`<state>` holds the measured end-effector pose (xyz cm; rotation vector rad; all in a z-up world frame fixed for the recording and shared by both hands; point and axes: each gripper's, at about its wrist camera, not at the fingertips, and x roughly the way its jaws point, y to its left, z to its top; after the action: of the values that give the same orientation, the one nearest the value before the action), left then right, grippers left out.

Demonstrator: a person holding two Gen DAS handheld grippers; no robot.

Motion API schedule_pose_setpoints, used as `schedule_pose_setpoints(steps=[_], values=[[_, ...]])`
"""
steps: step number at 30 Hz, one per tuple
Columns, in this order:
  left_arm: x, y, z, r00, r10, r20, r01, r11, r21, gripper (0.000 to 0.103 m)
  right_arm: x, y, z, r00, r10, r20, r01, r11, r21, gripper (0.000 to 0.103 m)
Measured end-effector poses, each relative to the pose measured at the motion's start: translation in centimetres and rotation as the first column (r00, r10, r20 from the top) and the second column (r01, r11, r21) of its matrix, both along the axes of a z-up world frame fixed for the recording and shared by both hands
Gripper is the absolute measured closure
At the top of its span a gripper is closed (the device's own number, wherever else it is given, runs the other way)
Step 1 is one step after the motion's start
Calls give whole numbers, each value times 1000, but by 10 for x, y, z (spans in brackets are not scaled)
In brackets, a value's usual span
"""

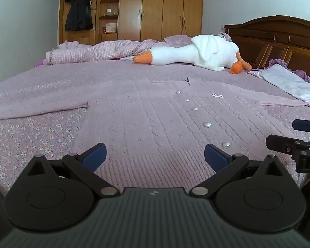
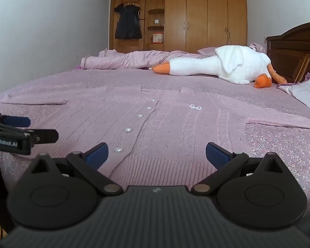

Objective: Fold small clothes

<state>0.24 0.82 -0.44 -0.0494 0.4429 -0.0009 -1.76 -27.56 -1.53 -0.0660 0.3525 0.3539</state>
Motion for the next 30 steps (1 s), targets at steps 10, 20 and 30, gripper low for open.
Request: schedule_pose_setpoints(steps=[10, 20, 30], values=[[-1, -8, 1, 1000, 0, -1, 0, 1000, 25, 0, 1, -1, 0, 1000, 8, 0, -8, 1000, -3, 1], [-1, -6, 3, 1000, -1, -4, 1, 1000, 16, 0, 3, 1, -1, 1000, 18, -1, -18, 1000, -20, 1], [-2, -7, 2, 1000, -8, -8, 9, 1000, 18, 0, 3, 5, -2, 999, 33, 11, -32, 999, -33, 1]])
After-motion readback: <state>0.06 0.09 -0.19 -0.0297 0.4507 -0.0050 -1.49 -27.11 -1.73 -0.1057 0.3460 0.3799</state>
